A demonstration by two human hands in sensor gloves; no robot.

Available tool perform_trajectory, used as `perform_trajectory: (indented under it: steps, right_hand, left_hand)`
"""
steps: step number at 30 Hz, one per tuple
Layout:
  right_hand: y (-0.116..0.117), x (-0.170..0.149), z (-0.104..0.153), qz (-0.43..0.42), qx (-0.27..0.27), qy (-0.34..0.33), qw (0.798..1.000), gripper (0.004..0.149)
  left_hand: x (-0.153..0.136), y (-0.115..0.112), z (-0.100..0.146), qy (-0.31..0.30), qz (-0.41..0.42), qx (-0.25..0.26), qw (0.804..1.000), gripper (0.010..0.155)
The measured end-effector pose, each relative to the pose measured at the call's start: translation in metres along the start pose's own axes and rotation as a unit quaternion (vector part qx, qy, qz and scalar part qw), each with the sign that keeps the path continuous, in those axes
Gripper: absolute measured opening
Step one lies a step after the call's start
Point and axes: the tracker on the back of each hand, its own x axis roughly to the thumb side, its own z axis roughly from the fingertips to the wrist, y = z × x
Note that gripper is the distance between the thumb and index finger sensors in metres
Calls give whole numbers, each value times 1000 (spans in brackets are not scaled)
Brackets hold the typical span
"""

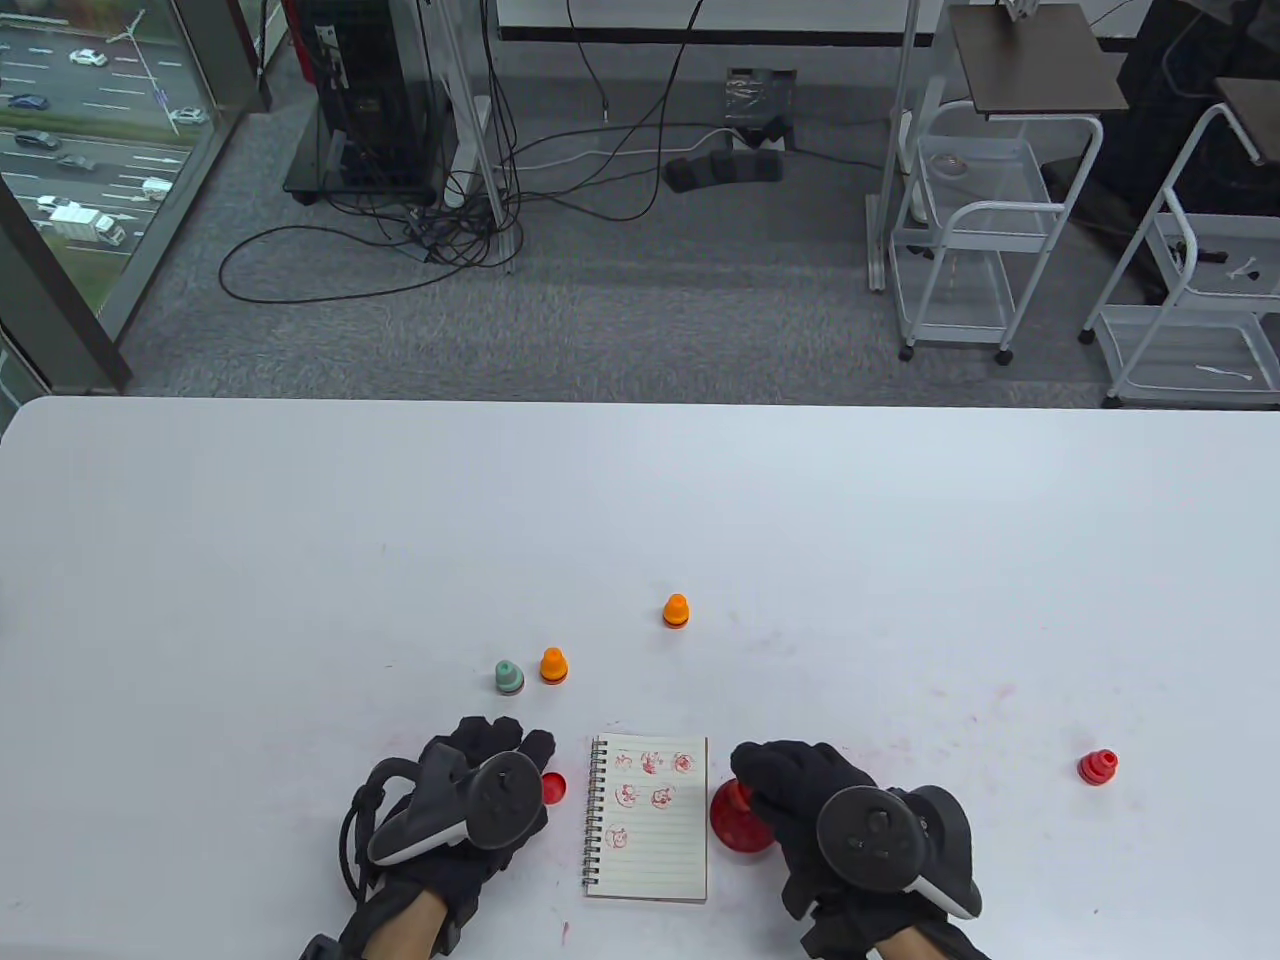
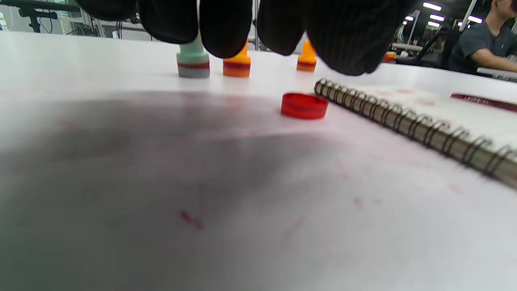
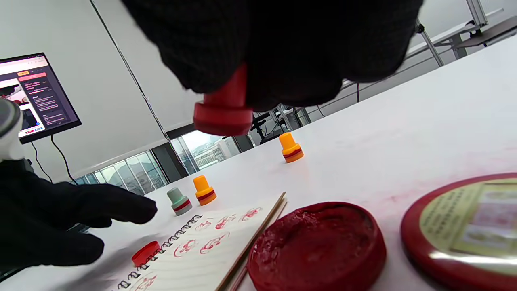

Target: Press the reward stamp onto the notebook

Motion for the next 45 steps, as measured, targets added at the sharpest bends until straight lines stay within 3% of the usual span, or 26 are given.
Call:
perform_trajectory:
  steps: [6, 12, 23, 25, 31, 34, 39, 45]
  right_hand:
    - [2, -4, -2, -10, 4, 3, 1000, 44]
    - [3, -4, -2, -7, 4, -3, 1000, 44]
    - [11, 1, -2, 0, 22, -17, 1000, 44]
    - [11, 2, -2, 0, 23, -19, 1000, 44]
    - [13, 7, -2, -3, 22, -28, 999, 44]
    - [14, 10, -2, -4, 22, -34, 999, 44]
    - [15, 17, -1, -18, 16, -46, 999, 44]
    - [15, 29, 0, -83, -25, -70, 994, 47]
  left_hand:
    - [-1, -13, -12, 11, 8, -20, 1000, 80]
    - [2, -18, -17, 29, 14, -21, 999, 73]
    - [3, -15, -16, 20, 62, 3, 998, 65]
    - [4, -10, -14, 13, 93, 26, 995, 65]
    - [4, 5, -4, -16, 265, 102, 959, 64]
    - [5, 7, -4, -35, 324, 100, 940, 64]
    - [8, 7, -4, -62, 370, 95, 922, 64]
    - [16, 9, -3, -97, 379, 92, 916, 71]
